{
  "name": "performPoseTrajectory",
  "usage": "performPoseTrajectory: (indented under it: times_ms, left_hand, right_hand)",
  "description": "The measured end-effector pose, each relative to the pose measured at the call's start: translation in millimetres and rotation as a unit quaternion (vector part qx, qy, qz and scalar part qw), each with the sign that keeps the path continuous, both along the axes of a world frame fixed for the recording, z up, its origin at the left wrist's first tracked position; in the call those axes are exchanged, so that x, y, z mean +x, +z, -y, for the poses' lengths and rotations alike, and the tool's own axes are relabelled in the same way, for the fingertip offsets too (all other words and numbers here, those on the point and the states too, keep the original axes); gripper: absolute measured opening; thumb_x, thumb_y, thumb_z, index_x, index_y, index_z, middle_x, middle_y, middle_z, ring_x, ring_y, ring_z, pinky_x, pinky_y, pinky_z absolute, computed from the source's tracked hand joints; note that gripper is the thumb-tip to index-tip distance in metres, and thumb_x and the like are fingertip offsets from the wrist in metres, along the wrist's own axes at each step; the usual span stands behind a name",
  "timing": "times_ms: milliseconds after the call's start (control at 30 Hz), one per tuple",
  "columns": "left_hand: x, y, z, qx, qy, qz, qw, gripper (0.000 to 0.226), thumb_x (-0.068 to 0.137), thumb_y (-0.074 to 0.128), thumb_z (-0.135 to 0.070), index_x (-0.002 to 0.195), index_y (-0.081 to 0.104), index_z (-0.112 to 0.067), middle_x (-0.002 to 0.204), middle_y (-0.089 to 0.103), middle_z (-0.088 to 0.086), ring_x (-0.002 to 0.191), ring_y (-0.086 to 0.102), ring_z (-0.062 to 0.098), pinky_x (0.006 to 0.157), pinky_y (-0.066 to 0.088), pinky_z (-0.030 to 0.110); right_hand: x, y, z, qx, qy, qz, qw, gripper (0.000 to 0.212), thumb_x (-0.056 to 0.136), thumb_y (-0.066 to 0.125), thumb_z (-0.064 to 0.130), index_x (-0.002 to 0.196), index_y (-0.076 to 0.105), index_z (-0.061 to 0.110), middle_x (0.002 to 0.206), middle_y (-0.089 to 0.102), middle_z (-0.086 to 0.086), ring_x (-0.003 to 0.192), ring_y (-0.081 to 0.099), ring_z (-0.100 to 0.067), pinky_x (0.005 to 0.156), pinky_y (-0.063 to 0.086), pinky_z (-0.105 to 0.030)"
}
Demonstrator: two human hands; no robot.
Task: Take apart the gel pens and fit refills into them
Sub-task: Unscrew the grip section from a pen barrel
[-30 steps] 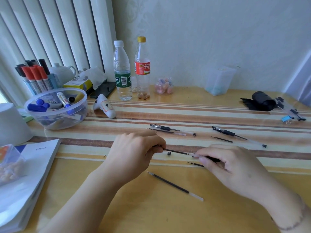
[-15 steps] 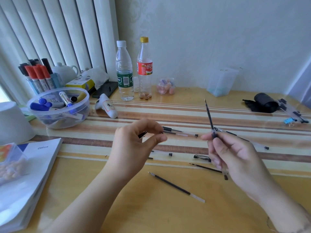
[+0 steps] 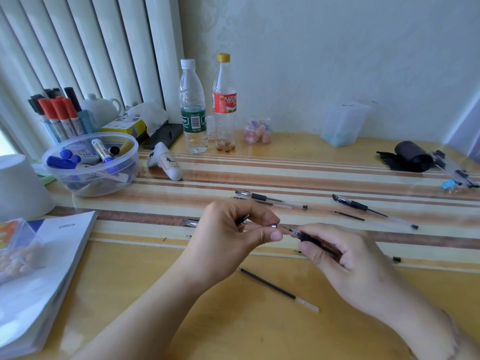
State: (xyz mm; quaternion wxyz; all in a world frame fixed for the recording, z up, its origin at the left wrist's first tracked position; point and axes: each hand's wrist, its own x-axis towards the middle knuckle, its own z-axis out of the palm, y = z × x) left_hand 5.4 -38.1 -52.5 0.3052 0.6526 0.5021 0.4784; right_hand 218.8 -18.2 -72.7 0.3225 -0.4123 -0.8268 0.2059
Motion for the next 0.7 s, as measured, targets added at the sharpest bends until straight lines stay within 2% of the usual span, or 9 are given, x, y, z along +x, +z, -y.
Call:
performPoseTrajectory:
  times_ms: [100,233,333,400,467,533,567,633,700]
  left_hand:
    - [2,-1,1,0.009,-0.012,-0.026,1.0,0.011,0.071,0.083,-0.017,0.074,0.073,-0.018,0.058,0.062,-0.024,0.047,0.049,-0.012,0.052,0.033,0.002]
    - [5,-3,4,0.02,-0.024,-0.066,0.997,0.009,0.073,0.082,-0.017,0.079,0.076,-0.015,0.06,0.064,-0.024,0.054,0.052,-0.016,0.056,0.035,0.0]
    - [7,-9,5,0.04,-0.002,-0.14,0.989,0.011,0.073,0.082,-0.03,0.081,0.076,-0.027,0.073,0.07,-0.018,0.063,0.056,-0.012,0.061,0.037,0.007]
    - [7,-11,5,0.042,0.01,-0.151,0.988,0.012,0.073,0.081,-0.034,0.082,0.075,-0.029,0.072,0.068,-0.021,0.06,0.053,-0.011,0.059,0.035,0.008]
    - [7,-11,4,0.042,0.017,-0.146,0.988,0.012,0.072,0.082,-0.034,0.081,0.075,-0.029,0.068,0.065,-0.024,0.061,0.053,-0.01,0.059,0.034,0.009]
    - [6,-11,3,0.044,0.025,-0.142,0.989,0.012,0.071,0.082,-0.034,0.08,0.075,-0.029,0.068,0.065,-0.025,0.062,0.055,-0.007,0.058,0.035,0.01]
    - [6,-11,3,0.042,0.026,-0.138,0.989,0.012,0.071,0.083,-0.033,0.08,0.075,-0.029,0.068,0.065,-0.024,0.061,0.055,-0.007,0.058,0.034,0.009]
    - [6,-10,3,0.04,0.027,-0.131,0.99,0.011,0.071,0.083,-0.031,0.079,0.076,-0.028,0.066,0.064,-0.025,0.058,0.052,-0.013,0.057,0.031,0.005]
    - [5,-9,4,0.04,0.027,-0.131,0.99,0.011,0.071,0.083,-0.03,0.079,0.076,-0.027,0.066,0.063,-0.026,0.056,0.05,-0.016,0.056,0.031,0.004]
  right_hand:
    - [-3,1,1,0.011,0.011,0.027,1.0,0.031,0.089,0.047,0.055,0.109,0.064,0.038,0.09,0.071,0.015,0.077,0.066,-0.011,0.063,0.053,-0.037]
    - [-2,3,0,0.026,0.016,0.052,0.998,0.033,0.089,0.047,0.056,0.114,0.063,0.043,0.086,0.068,0.015,0.072,0.064,-0.013,0.058,0.053,-0.039]
    - [-1,2,4,0.016,0.01,0.053,0.998,0.031,0.083,0.061,0.05,0.114,0.058,0.048,0.084,0.064,0.017,0.07,0.065,-0.014,0.061,0.055,-0.038]
    - [-1,0,4,0.004,-0.01,0.035,0.999,0.028,0.079,0.073,0.036,0.098,0.055,0.046,0.083,0.064,0.013,0.065,0.064,-0.015,0.06,0.055,-0.039]
    - [-1,0,3,0.014,-0.022,0.027,0.999,0.021,0.079,0.074,0.032,0.085,0.055,0.04,0.078,0.066,0.013,0.063,0.064,-0.012,0.057,0.053,-0.033]
    - [0,2,3,0.03,-0.027,0.053,0.998,0.011,0.085,0.063,0.043,0.076,0.057,0.039,0.069,0.066,0.02,0.057,0.061,-0.004,0.05,0.043,-0.015]
    - [-1,4,4,0.033,-0.025,0.058,0.997,0.016,0.087,0.056,0.048,0.073,0.057,0.04,0.066,0.064,0.022,0.053,0.057,-0.002,0.047,0.039,-0.013]
    - [-2,6,6,0.005,-0.013,0.04,0.999,0.02,0.086,0.052,0.057,0.079,0.058,0.04,0.071,0.063,0.018,0.053,0.057,-0.008,0.048,0.039,-0.015]
    - [-1,4,6,-0.021,-0.012,0.009,1.0,0.019,0.078,0.065,0.053,0.086,0.057,0.038,0.077,0.063,0.01,0.058,0.059,-0.015,0.054,0.048,-0.029]
